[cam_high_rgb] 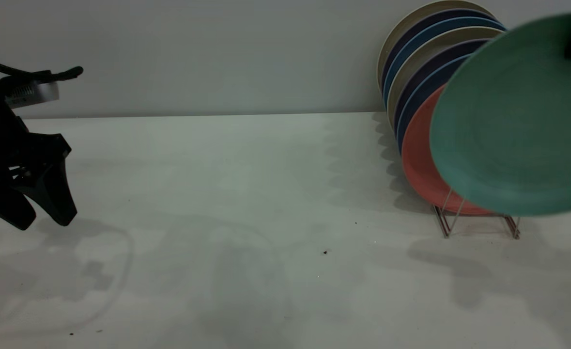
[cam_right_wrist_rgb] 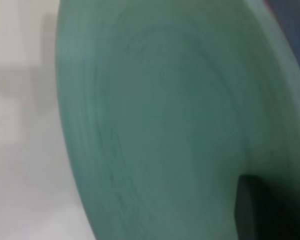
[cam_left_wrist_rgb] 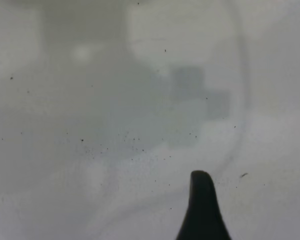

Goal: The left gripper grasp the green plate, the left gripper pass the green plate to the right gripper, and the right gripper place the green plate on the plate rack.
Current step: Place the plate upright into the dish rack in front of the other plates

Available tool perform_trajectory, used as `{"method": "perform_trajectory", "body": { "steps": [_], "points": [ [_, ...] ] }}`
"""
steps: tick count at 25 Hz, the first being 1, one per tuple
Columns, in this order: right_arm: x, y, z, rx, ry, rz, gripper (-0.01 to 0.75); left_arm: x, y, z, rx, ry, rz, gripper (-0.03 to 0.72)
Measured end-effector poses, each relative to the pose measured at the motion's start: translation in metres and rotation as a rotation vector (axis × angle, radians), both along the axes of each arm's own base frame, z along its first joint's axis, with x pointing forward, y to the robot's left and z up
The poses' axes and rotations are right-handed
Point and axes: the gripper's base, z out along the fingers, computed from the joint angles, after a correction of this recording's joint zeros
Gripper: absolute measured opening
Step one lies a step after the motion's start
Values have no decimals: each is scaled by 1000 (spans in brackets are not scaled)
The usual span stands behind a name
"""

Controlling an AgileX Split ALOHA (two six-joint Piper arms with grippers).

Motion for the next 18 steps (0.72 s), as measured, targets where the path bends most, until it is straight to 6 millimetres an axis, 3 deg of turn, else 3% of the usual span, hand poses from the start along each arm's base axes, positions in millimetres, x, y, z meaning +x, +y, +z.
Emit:
{"method": "perform_trajectory", "body": {
  "steps": [5, 18],
  "points": [
    [9, 3, 19, -25, 7, 53, 72, 0, 0, 0, 0, 0, 1, 568],
    [46, 11, 29, -47, -41, 109, 72, 0, 0, 0, 0, 0, 1, 568]
  ]
}}
